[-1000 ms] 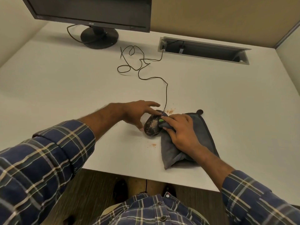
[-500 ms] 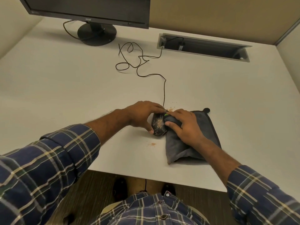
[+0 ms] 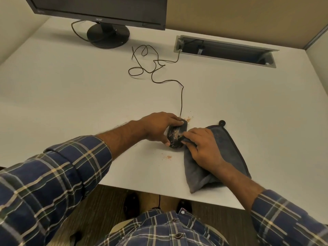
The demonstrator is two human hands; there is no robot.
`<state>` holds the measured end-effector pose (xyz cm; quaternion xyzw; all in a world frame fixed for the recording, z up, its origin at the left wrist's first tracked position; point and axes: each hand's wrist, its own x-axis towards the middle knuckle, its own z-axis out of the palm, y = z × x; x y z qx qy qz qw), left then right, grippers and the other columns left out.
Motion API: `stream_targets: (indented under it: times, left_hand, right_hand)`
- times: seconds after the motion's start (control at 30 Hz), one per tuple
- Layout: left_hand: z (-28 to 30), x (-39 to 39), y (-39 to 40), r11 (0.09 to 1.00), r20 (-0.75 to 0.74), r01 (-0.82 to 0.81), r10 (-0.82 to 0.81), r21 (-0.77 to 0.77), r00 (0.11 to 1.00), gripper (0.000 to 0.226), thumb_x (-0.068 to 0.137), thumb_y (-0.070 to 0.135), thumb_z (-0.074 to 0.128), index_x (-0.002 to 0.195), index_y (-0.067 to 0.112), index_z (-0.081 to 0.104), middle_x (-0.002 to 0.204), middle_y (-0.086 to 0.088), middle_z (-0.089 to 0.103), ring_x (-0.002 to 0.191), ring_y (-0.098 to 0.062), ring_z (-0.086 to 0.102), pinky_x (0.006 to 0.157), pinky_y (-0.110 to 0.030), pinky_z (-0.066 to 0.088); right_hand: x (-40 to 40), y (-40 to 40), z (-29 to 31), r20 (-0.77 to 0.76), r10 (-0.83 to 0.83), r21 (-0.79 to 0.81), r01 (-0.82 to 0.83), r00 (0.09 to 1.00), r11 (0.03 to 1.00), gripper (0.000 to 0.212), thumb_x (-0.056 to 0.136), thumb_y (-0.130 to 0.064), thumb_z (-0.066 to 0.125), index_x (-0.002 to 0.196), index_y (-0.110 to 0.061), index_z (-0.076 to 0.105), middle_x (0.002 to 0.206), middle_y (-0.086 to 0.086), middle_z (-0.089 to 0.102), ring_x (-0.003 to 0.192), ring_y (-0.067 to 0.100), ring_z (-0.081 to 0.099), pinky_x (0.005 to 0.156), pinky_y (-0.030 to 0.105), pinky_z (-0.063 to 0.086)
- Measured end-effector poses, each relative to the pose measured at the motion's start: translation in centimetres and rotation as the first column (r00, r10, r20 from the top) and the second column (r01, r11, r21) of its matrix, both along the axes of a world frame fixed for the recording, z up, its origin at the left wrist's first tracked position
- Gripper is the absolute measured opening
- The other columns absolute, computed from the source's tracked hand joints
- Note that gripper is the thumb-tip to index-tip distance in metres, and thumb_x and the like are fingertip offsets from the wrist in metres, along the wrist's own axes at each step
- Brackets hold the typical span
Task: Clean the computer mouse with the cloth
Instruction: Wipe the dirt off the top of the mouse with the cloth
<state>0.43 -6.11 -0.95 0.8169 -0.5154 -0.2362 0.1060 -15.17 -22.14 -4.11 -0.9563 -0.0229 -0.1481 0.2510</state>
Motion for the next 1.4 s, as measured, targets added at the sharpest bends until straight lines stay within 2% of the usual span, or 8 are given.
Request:
stream_targets:
  times: [0.13,0.4,0.7,0.87,1.0,1.1,1.23,1.4]
  left_hand:
    - [0.1,-0.2,0.0,1.000,-0.012,-0.009,0.009,-0.011,1.000,0.091,0.069,0.030,0.084,0.147,0.030,0.039,0.154,0.011,0.035,0.139,-0.013,0.033,0.107,-0.030,0.031]
    - [-0.1,0.0,-0.1,1.000,0.000,0.004,-0.004,0.005,1.000,0.092,0.070,0.038,0.083,0.149,0.029,0.036,0.155,0.009,0.033,0.140,-0.013,0.032,0.109,-0.032,0.031]
    - [0.1,-0.2,-0.1,1.000,-0.038,-0.027,0.027,0.003,0.999,0.090,0.069,0.031,0.085,0.147,0.031,0.039,0.154,0.009,0.035,0.139,-0.015,0.033,0.110,-0.033,0.031]
    - [0.1,-0.2,-0.1,1.000,-0.012,-0.015,0.015,0.016,1.000,0.092,0.069,0.034,0.084,0.148,0.028,0.038,0.154,0.009,0.035,0.139,-0.014,0.034,0.108,-0.031,0.031]
    - [0.1,-0.3,-0.1,1.000,-0.028,-0.020,0.020,0.014,0.999,0.092,0.069,0.034,0.084,0.149,0.027,0.037,0.156,0.009,0.033,0.140,-0.014,0.032,0.110,-0.032,0.031]
    - [0.2,-0.3,0.0,0.999,-0.045,-0.034,0.034,0.008,0.998,0.092,0.069,0.032,0.084,0.148,0.028,0.037,0.155,0.009,0.033,0.141,-0.014,0.031,0.109,-0.031,0.029]
    - [0.3,-0.3,0.1,0.998,-0.084,-0.055,0.053,-0.028,0.995,0.091,0.067,0.026,0.085,0.146,0.031,0.041,0.153,0.010,0.037,0.138,-0.015,0.035,0.107,-0.030,0.030]
    - [0.1,-0.3,0.2,0.999,-0.052,-0.048,0.048,0.002,0.997,0.093,0.068,0.030,0.085,0.148,0.030,0.037,0.156,0.010,0.033,0.141,-0.014,0.031,0.111,-0.034,0.030]
  right_hand:
    - [2.2,0.6,0.8,-0.047,-0.180,0.113,0.184,0.983,0.976,0.018,0.088,-0.013,0.065,0.104,-0.013,0.072,0.085,0.003,0.066,0.079,0.020,0.057,0.077,0.043,0.046]
    - [-1.9,1.7,-0.9,0.014,0.125,-0.106,-0.123,0.992,0.987,0.018,0.086,-0.017,0.068,0.102,-0.012,0.073,0.097,0.002,0.068,0.088,0.021,0.060,0.083,0.034,0.042]
    - [1.5,2.7,0.7,0.043,-0.258,0.204,0.245,0.965,0.948,0.015,0.088,-0.013,0.064,0.101,-0.009,0.072,0.087,0.004,0.066,0.080,0.021,0.059,0.075,0.042,0.048]
    - [0.2,3.7,0.7,0.024,-0.028,-0.070,0.030,0.999,0.997,0.014,0.087,-0.012,0.063,0.099,-0.007,0.069,0.086,0.007,0.064,0.076,0.024,0.056,0.070,0.042,0.047]
    - [-0.8,2.8,0.7,-0.017,0.080,-0.142,-0.082,0.997,0.987,0.015,0.086,-0.010,0.067,0.100,-0.007,0.069,0.090,0.007,0.066,0.077,0.026,0.058,0.071,0.041,0.048]
    - [-0.3,2.1,1.2,-0.060,0.099,-0.081,-0.103,0.993,0.991,0.015,0.087,-0.010,0.066,0.101,-0.009,0.070,0.089,0.005,0.066,0.077,0.023,0.057,0.072,0.040,0.048]
    - [2.3,1.8,1.9,-0.028,-0.198,0.163,0.200,0.980,0.966,0.019,0.089,-0.010,0.062,0.106,-0.010,0.070,0.092,0.004,0.065,0.083,0.013,0.055,0.082,0.033,0.048]
    - [0.2,3.6,1.2,-0.037,-0.055,0.038,0.056,0.998,0.998,0.018,0.089,-0.014,0.060,0.103,-0.008,0.069,0.093,0.005,0.066,0.084,0.018,0.057,0.078,0.031,0.045]
